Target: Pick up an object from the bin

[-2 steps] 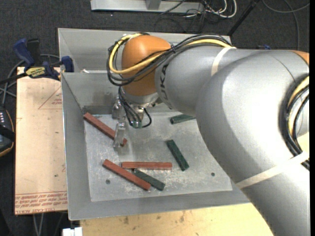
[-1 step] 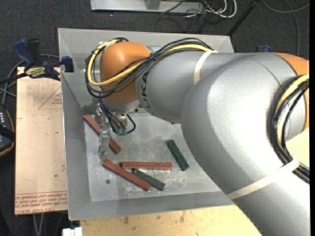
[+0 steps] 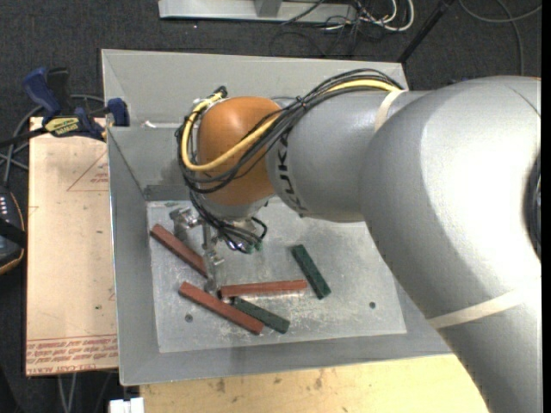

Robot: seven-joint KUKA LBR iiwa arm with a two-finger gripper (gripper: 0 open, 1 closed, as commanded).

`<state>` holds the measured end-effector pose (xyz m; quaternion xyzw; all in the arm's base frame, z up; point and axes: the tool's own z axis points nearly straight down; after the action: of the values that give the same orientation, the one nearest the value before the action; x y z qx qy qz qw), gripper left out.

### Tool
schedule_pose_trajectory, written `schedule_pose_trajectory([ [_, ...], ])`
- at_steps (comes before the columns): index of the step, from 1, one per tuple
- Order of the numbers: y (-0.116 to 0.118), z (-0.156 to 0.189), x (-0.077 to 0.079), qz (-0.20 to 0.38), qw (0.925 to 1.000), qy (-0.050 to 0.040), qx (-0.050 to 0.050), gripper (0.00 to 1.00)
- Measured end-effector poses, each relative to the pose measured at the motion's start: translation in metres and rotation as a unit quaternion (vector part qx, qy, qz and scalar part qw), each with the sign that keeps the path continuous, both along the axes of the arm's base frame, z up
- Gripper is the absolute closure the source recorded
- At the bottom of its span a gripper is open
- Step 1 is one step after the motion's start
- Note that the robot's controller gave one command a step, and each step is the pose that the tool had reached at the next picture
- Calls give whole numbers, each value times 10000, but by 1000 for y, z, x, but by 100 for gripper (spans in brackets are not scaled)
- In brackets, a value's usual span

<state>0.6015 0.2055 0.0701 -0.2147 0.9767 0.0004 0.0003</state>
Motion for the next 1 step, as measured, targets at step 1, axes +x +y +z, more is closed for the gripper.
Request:
schedule_pose_trajectory([
  [1,1,1,1,-6,10000,-8,8,100],
])
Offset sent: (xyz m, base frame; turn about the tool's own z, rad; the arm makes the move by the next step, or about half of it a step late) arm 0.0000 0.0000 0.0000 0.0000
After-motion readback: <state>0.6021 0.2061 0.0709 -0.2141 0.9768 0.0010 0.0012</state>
